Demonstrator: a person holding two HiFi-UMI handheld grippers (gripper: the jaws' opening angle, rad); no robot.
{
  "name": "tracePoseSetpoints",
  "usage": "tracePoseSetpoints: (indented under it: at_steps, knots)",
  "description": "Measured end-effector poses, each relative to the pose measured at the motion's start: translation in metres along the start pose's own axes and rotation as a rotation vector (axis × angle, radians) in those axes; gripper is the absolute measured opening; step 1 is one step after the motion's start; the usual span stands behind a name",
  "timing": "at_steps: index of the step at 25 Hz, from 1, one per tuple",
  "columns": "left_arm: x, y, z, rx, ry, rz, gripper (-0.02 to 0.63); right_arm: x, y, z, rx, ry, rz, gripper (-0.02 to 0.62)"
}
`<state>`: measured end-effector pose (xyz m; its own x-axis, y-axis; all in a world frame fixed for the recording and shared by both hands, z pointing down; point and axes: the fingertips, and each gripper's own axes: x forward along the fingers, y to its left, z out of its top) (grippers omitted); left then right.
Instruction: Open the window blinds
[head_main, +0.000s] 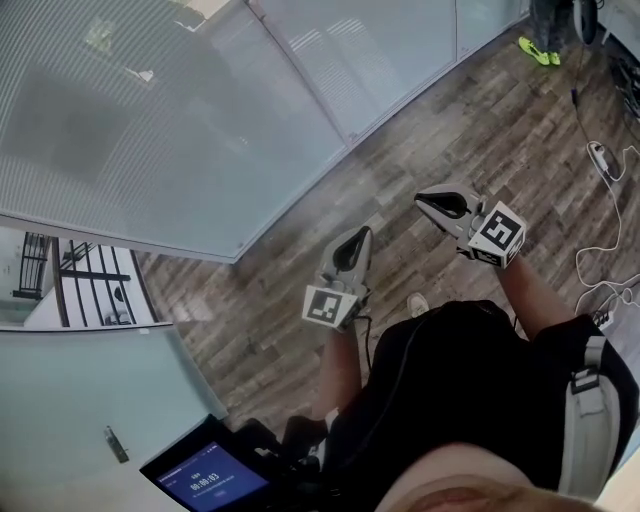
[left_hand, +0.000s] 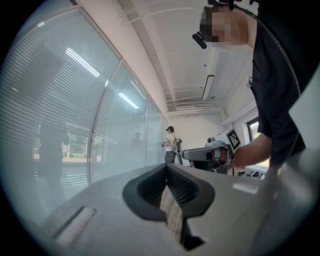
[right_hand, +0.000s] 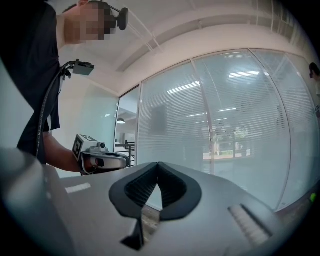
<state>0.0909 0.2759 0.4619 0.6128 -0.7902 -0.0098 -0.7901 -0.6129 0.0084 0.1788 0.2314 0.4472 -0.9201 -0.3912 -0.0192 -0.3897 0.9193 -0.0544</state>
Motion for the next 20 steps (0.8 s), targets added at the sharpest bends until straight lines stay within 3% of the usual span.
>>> tracePoseSetpoints:
  at_steps: [9,20]
  knots:
    - [0.000,0.044,-0.001,-0.006,-0.016,-0.017,0.003,0.044,-0.012,0.005,-0.038,-0.001,-0.039,0.006]
    - [-0.025,0.068,-0.012,-0.046,-0.020,0.055,0.003,0.076,0.004,0.004,-0.043,0.005,0.024,0.006]
